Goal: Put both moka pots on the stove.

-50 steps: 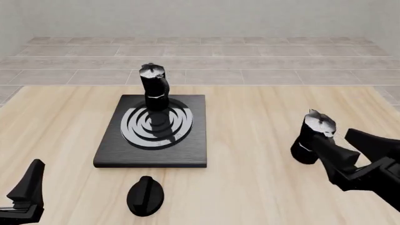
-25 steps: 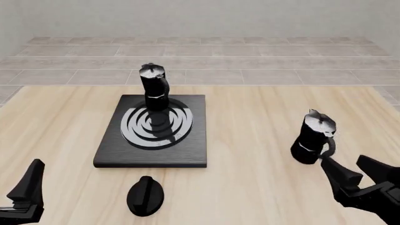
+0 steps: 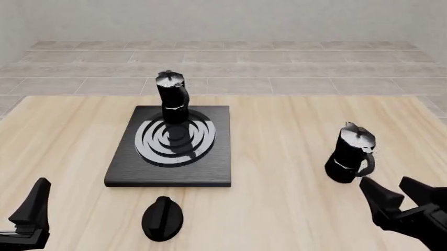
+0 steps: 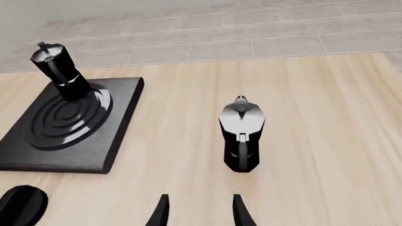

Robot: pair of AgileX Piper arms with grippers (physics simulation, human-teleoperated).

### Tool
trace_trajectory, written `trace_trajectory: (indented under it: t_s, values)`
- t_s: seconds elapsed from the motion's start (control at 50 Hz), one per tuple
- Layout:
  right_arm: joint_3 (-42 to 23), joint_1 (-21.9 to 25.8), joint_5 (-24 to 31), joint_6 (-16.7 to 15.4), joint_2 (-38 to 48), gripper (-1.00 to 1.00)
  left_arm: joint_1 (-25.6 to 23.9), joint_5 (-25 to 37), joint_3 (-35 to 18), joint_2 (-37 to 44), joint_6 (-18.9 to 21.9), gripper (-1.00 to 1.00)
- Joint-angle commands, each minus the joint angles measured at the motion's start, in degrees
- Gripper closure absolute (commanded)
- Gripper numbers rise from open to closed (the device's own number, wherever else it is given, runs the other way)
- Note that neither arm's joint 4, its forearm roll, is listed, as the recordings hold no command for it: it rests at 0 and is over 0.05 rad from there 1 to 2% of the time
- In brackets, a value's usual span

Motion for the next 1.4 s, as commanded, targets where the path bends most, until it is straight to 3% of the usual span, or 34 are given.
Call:
trace_trajectory:
  t_s: [0.02, 0.14, 0.26, 0.4, 0.6, 0.7, 0.92, 1.4]
  values:
    - [-1.4, -1.1, -0.3, 0.0, 2.7, -1.0, 0.1, 0.0, 0.0, 0.0, 0.0, -1.0]
    - [-4.1, -1.8, 0.1, -0.4, 6.3, -1.0, 0.1, 0.4, -0.4, 0.0, 0.1, -1.0]
    - [-7.2, -3.7, 0.5, -3.3, 10.7, -1.0, 0.1, 0.0, 0.2, 0.0, 0.1, -1.0]
    - [-14.3, -5.4, 4.6, -6.3, 15.0, -1.0, 0.1, 0.2, -0.1, 0.0, 0.1, -1.0]
    - [-19.7, -6.3, 6.9, -7.6, 20.4, -1.0, 0.1, 0.2, 0.0, 0.0, 0.3, -1.0]
    - [-21.5, -6.2, 7.4, -6.8, 23.9, -1.0, 0.1, 0.3, 0.0, 0.0, 0.3, -1.0]
    - [-21.9, -5.9, 5.0, -4.6, 29.3, -1.0, 0.2, 0.1, 0.3, 0.0, 0.3, -1.0]
    - [-21.0, -8.1, 0.0, -6.7, 36.6, -1.0, 0.4, 0.1, 0.2, 0.0, 0.8, -1.0]
